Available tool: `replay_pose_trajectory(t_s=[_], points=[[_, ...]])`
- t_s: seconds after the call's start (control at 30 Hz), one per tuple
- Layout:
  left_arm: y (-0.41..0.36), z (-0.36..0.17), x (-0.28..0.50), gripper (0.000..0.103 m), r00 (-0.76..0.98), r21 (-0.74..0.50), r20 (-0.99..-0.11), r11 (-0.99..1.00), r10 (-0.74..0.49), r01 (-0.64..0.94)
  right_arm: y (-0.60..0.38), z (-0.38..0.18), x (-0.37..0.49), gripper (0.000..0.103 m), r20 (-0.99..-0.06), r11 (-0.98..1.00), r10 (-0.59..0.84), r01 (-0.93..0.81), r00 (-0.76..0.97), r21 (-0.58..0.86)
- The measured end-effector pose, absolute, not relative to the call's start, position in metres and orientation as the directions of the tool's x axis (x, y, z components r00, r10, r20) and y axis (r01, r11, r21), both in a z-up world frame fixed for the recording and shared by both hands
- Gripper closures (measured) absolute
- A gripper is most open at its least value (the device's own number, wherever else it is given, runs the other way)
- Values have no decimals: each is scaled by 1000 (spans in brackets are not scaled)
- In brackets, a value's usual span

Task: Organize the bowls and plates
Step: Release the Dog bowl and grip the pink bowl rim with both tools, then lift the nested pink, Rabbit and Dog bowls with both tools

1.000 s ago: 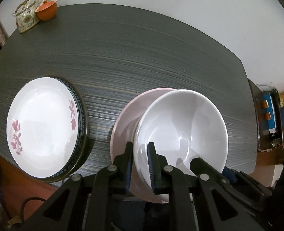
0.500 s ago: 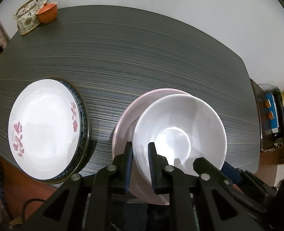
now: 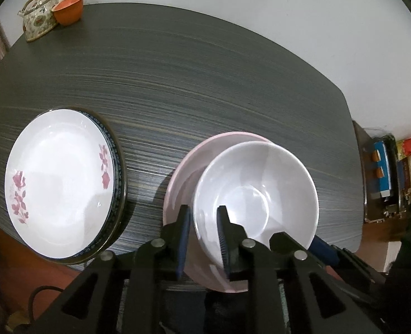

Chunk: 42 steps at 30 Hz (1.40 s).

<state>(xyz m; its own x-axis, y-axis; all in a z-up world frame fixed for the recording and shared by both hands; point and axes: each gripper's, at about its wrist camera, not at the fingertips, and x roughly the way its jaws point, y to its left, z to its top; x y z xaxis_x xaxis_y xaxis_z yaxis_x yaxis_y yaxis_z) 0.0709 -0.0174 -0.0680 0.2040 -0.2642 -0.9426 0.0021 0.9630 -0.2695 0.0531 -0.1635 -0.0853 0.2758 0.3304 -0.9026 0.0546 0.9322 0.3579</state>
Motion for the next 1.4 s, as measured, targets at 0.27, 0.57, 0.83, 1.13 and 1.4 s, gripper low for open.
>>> replay_pose_trajectory(t_s=[0.27, 0.57, 0.83, 1.13, 1.4], points=[[13, -59, 74, 67, 239, -330, -919, 943, -314, -31, -172, -76, 52, 51, -897, 930, 332, 58, 292, 363], [44, -61, 73, 66, 240, -373, -909, 923, -342, -96, -191, -66, 44, 47, -877, 916, 346, 82, 333, 393], [58, -58, 66, 57, 241, -378, -909, 917, -341, -127, -207, -63, 43, 46, -871, 903, 348, 124, 347, 410], [64, -63, 62, 56, 202, -368, -920, 917, -336, -153, -224, -73, 39, 42, -891, 890, 343, 199, 297, 409], [63, -75, 67, 41, 158, -381, -921, 909, -356, -171, -219, -87, 42, 36, -919, 896, 317, 243, 235, 371]])
